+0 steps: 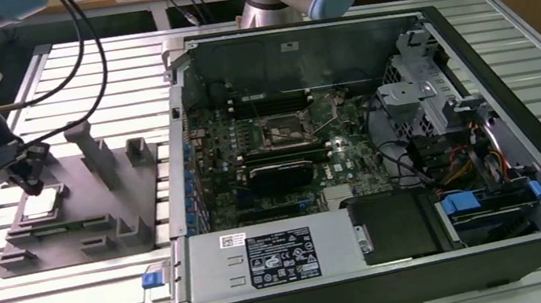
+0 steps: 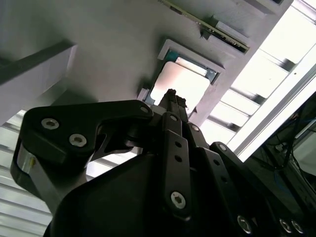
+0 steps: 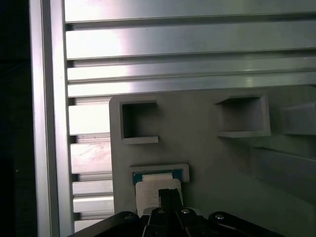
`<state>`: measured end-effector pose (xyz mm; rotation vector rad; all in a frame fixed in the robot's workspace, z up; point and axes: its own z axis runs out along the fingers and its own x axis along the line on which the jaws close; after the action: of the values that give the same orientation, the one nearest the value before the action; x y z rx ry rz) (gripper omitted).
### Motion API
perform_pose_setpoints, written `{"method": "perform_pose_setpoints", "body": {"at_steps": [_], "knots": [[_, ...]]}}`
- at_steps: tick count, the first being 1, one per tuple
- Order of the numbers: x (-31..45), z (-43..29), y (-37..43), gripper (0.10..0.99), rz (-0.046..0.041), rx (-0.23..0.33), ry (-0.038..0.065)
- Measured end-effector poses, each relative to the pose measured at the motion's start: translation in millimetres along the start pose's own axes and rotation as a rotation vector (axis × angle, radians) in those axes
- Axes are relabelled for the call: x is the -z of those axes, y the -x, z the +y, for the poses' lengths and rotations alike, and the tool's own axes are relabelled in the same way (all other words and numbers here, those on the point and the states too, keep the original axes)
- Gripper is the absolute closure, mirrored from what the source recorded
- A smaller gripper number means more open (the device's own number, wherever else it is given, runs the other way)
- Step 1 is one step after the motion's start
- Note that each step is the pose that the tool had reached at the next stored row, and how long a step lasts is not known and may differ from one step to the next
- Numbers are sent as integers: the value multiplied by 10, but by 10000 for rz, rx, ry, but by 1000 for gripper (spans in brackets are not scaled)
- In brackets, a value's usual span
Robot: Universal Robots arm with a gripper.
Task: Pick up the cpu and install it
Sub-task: 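Pick up the cpu and move it towards the insertion slot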
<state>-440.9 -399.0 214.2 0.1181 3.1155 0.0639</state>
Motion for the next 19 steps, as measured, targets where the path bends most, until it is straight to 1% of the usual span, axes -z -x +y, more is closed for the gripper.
{"method": "perform_pose_setpoints", "body": {"at_steps": [15,19], "knots": [[-129,-8,-40,980,-1,1,1],[-147,-10,-47,980,0,0,0]]}}
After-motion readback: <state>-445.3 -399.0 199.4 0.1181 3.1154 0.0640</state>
